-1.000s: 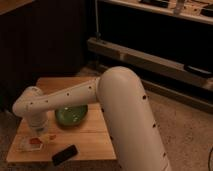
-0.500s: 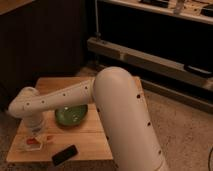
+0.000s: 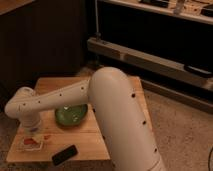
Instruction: Place the pepper on the white sponge
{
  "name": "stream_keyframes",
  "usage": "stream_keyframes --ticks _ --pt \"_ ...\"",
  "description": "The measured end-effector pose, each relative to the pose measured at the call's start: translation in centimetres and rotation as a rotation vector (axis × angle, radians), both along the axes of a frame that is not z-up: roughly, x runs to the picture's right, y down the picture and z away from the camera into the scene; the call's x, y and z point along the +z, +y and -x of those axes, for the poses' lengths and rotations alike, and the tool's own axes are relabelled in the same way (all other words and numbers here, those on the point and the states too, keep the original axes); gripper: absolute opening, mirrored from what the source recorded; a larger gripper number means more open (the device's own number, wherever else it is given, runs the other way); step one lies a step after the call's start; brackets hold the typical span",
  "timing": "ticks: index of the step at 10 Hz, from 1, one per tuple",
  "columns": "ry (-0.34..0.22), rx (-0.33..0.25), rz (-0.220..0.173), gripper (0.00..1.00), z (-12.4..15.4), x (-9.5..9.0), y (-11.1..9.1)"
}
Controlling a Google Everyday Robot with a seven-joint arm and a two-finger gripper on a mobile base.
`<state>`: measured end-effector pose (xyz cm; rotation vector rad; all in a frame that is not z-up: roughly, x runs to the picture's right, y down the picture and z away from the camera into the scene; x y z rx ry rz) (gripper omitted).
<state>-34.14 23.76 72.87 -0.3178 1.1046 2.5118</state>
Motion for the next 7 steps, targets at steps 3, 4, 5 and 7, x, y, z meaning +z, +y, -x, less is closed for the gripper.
stream_keyframes --ticks 3,4,5,7 --pt "-0.008 -0.003 -0.004 0.03 0.9 0.1 -0.3" --pt "-0.007 -0.005 -0.006 0.03 1.0 0.1 -0.3" --pt "-0.007 -0.004 -0.008 0.03 1.2 0.2 -0.5" --pt "-0.012 -0.006 -0.015 0.03 1.9 0.3 -0.8"
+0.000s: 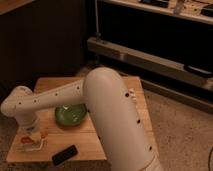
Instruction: Place the pepper on the white sponge
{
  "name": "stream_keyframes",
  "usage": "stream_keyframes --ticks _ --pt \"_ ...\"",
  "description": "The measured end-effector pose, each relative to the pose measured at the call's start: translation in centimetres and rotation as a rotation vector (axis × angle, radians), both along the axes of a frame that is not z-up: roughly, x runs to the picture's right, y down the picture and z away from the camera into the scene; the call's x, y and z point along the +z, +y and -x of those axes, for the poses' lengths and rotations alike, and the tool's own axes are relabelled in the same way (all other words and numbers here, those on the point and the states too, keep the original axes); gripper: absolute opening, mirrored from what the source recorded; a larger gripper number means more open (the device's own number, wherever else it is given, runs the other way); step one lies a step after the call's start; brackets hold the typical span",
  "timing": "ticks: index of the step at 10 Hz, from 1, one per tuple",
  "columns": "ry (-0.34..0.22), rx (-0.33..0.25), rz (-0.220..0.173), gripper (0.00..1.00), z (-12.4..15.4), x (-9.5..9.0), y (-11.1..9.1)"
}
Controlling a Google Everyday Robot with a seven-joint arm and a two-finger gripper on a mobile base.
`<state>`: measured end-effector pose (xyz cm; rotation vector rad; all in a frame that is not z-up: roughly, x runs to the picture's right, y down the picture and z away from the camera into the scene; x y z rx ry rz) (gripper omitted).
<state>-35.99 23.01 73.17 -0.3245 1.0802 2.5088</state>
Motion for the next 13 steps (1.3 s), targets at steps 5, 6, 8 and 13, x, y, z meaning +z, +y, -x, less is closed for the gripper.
stream_keyframes --ticks 5,6,8,13 --pt "-0.006 -0.001 -0.029 0.03 1.6 0.5 -1.0" --pt "-0.008 -0.003 -0.031 0.03 1.9 0.6 -1.1" --pt "-0.020 -0.003 -0.028 0.03 2.3 0.5 -1.2" --pt "-0.006 0.002 -0.033 0.03 1.6 0.6 -0.8"
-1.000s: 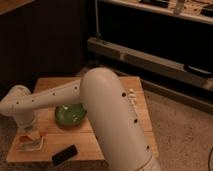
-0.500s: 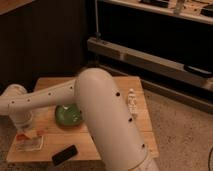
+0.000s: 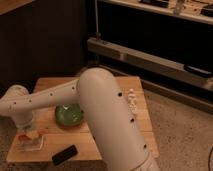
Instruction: Place the pepper on the white sponge
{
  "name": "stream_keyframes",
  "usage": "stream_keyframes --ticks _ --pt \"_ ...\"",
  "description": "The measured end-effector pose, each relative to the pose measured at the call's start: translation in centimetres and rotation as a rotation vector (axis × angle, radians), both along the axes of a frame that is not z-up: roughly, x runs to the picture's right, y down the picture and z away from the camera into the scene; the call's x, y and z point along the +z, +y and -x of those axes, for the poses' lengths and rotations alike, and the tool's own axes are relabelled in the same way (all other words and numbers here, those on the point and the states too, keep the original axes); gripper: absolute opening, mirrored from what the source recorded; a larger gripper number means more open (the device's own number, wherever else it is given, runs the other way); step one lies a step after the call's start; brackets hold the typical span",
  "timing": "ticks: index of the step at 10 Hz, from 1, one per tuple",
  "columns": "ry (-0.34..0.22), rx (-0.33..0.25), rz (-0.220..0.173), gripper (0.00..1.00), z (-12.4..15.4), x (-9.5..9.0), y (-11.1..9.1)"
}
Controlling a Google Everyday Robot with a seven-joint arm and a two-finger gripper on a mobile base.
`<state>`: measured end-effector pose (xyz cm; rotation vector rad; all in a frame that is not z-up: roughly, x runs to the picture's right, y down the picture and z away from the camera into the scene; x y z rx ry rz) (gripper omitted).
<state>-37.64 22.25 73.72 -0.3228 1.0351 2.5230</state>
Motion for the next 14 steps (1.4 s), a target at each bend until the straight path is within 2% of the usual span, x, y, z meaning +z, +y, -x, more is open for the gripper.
stream_keyframes --ticks 10,12,13,14 --pt "0.025 0.007 -0.011 0.03 -1.3 0.3 0.0" --pt "0.030 0.008 -0.013 0.10 -1.5 0.3 0.0" --pt "0.034 0.009 -0.014 0.20 -1.7 0.3 0.1" --pt "0.035 0.011 -0.014 0.26 -1.7 0.3 0.1"
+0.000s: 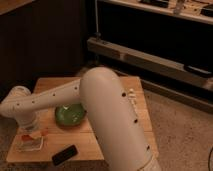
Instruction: Place the pepper on the white sponge
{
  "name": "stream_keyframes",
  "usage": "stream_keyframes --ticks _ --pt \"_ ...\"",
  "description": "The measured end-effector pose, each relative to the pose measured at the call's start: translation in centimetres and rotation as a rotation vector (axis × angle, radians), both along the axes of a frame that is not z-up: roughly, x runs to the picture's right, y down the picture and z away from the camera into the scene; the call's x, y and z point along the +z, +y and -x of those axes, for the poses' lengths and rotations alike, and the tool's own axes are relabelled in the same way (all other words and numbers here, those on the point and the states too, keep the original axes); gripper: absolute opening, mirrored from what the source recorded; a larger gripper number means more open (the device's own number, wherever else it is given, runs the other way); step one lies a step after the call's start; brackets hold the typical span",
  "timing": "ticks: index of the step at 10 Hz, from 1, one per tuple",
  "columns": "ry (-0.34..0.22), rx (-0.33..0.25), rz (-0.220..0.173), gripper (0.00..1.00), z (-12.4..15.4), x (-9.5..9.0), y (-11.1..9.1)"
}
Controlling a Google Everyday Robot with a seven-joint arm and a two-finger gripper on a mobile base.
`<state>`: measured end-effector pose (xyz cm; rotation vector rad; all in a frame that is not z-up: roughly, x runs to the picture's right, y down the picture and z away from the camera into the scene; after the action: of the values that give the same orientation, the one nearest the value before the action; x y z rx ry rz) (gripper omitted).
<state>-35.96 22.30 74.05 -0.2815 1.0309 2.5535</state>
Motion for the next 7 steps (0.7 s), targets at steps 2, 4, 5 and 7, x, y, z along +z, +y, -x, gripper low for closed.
stream_keyframes --ticks 2,4,5,7 --pt "0.002 -0.001 0.000 0.45 -0.02 0.00 0.11" --pt "0.003 0.001 0.000 0.50 -0.08 -0.01 0.18" --pt "0.004 0.002 0.000 0.50 -0.09 -0.03 0.19" --pt "0.007 0.003 -0.001 0.50 -0.13 0.00 0.24"
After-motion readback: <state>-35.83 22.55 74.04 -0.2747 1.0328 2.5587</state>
